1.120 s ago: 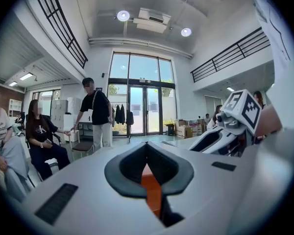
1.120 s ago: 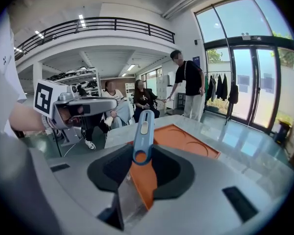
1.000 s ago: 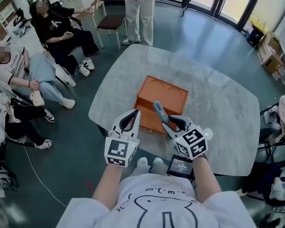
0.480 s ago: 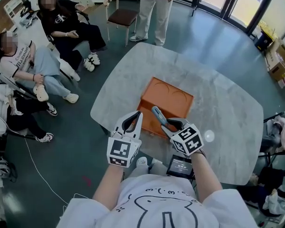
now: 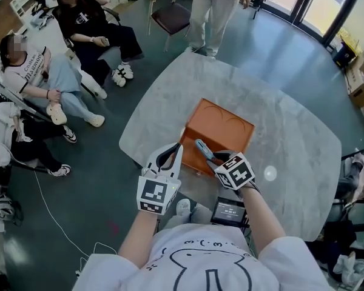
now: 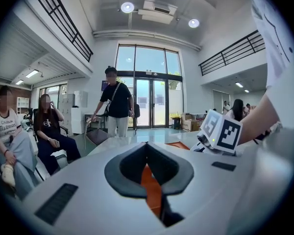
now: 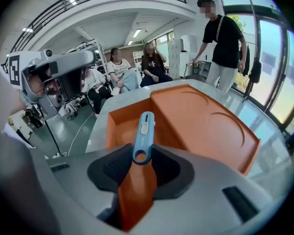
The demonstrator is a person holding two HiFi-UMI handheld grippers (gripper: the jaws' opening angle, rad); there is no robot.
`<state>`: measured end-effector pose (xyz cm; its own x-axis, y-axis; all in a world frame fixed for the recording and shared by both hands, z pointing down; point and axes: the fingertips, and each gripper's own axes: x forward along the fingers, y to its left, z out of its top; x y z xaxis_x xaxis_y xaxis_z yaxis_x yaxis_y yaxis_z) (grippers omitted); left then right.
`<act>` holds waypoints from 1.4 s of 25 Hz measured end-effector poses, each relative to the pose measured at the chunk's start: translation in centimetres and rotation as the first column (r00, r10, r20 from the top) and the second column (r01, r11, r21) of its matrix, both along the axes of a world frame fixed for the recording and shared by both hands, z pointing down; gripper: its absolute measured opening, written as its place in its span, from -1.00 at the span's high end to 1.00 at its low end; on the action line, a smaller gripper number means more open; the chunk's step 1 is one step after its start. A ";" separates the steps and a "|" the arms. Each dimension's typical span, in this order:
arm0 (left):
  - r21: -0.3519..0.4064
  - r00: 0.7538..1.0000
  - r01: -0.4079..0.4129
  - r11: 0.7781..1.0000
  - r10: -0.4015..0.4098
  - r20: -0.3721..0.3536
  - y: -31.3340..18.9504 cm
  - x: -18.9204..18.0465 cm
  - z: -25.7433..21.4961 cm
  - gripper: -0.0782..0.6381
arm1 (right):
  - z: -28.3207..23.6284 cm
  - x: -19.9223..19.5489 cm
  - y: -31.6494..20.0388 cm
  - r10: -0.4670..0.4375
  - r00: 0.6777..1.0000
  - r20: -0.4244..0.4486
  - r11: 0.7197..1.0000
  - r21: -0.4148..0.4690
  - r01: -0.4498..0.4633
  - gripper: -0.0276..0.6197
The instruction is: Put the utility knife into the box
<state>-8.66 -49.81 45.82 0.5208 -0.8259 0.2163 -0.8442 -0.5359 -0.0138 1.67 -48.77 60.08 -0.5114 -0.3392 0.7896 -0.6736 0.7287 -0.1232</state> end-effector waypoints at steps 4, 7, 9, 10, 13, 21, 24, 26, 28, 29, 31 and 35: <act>-0.007 1.000 0.002 1.000 -0.002 0.002 -0.3 -0.5 0.4 0.74 | 0.7 -0.1 -0.7 -0.017 0.998 -0.058 0.999 -0.040 0.014 0.51; -0.011 1.000 -0.004 1.000 0.004 0.003 -0.4 -0.6 0.6 0.74 | 1.2 -0.3 -0.6 -0.037 0.996 -0.076 0.996 -0.089 0.030 0.51; -0.016 1.000 -0.004 1.000 0.004 0.001 -0.4 -0.7 0.8 0.74 | 1.6 -0.6 -0.5 -0.054 0.994 -0.092 0.992 -0.117 0.043 0.51; -0.017 1.000 -0.003 1.000 0.003 0.000 -0.5 -0.8 0.9 0.74 | 1.8 -0.7 -0.4 -0.062 0.993 -0.101 0.990 -0.129 0.048 0.51; -0.016 1.000 0.003 1.000 -0.003 -0.001 -0.6 -1.3 0.8 0.74 | 2.9 -1.1 -0.2 -0.080 0.988 -0.134 0.985 -0.164 0.057 0.51; -0.030 0.999 0.034 0.999 -0.034 0.004 -0.7 -2.9 1.0 0.74 | 4.5 -0.7 -0.7 -0.116 0.956 -0.271 0.985 -0.157 0.075 0.50; -0.018 0.999 0.039 0.999 -0.039 -0.001 -0.7 -3.1 0.7 0.74 | 4.7 -0.5 -0.9 -0.141 0.942 -0.305 0.984 -0.148 0.100 0.50; -0.018 0.999 0.039 0.999 -0.039 -0.001 -0.8 -3.4 0.7 0.74 | 5.1 -0.4 -0.9 -0.130 0.942 -0.308 0.984 -0.158 0.084 0.50; -0.022 0.999 0.040 0.999 -0.040 -0.002 -0.7 -3.8 0.8 0.74 | 5.3 -0.5 -0.9 -0.122 0.943 -0.309 0.984 -0.165 0.074 0.50; -0.023 0.999 0.044 0.999 -0.044 -0.005 -0.6 -4.0 0.9 0.74 | 5.3 -0.6 -0.9 -0.122 0.943 -0.310 0.984 -0.164 0.073 0.49; -0.025 0.999 0.052 0.998 -0.052 -0.013 -0.4 -4.3 1.1 0.74 | 5.1 -0.8 -1.0 -0.121 0.943 -0.309 0.985 -0.158 0.074 0.49; -0.025 0.998 0.055 0.998 -0.055 -0.019 -0.1 -4.9 1.2 0.74 | 5.3 -1.3 -0.5 -0.097 0.954 -0.284 0.983 -0.178 0.048 0.40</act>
<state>-13.53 -49.95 46.98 0.4791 -0.8479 0.2269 -0.8723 -0.4887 0.0159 0.36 -49.32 65.36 -0.2702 -0.1604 0.9494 -0.6444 0.7627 -0.0546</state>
